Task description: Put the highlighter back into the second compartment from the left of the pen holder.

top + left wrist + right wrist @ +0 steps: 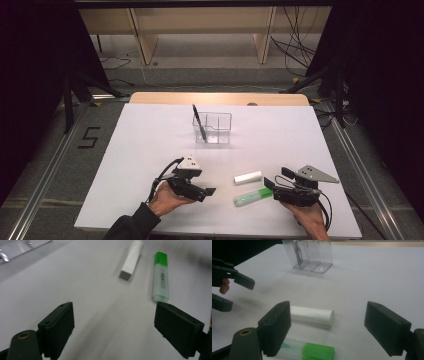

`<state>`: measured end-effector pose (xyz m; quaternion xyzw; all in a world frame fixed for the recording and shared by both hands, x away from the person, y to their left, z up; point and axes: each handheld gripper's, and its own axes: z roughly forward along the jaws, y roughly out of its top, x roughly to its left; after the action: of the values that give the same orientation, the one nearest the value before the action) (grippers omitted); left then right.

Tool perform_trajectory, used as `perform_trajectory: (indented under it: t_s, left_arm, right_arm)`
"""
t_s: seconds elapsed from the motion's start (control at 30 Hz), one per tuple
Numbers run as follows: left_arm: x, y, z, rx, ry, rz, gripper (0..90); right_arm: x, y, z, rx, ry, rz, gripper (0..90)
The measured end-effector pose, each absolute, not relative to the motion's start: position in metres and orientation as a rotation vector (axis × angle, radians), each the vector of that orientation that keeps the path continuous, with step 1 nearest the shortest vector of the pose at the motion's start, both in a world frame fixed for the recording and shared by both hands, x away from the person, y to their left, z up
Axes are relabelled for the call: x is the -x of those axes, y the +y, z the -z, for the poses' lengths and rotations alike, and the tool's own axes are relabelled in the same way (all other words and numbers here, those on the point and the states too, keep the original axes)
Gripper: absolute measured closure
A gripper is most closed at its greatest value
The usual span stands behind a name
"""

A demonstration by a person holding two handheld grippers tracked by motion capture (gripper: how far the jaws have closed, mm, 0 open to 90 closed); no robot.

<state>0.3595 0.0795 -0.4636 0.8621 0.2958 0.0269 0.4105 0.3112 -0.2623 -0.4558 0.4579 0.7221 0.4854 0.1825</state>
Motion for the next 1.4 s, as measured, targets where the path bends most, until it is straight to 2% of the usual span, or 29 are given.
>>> perform_trajectory:
  t_s: [0.33,0.67,0.8,1.4]
  left_arm:
    - [-0.349,0.04,0.47,-2.26,0.649,-0.035,15.8]
    - [-0.342,0.001,0.479,-2.356,0.533,-0.058,17.4]
    - [-0.34,-0.009,0.482,-2.373,0.515,-0.042,22.1]
    - [-0.334,-0.023,0.481,-2.421,0.44,-0.153,52.0]
  right_arm:
    - [-0.304,-0.266,0.456,-1.301,2.021,-1.352,22.1]
    - [-0.303,-0.266,0.458,-1.308,2.023,-1.35,22.4]
    - [-0.303,-0.265,0.458,-1.307,2.025,-1.351,22.5]
    - [-0.303,-0.264,0.458,-1.305,2.031,-1.346,23.6]
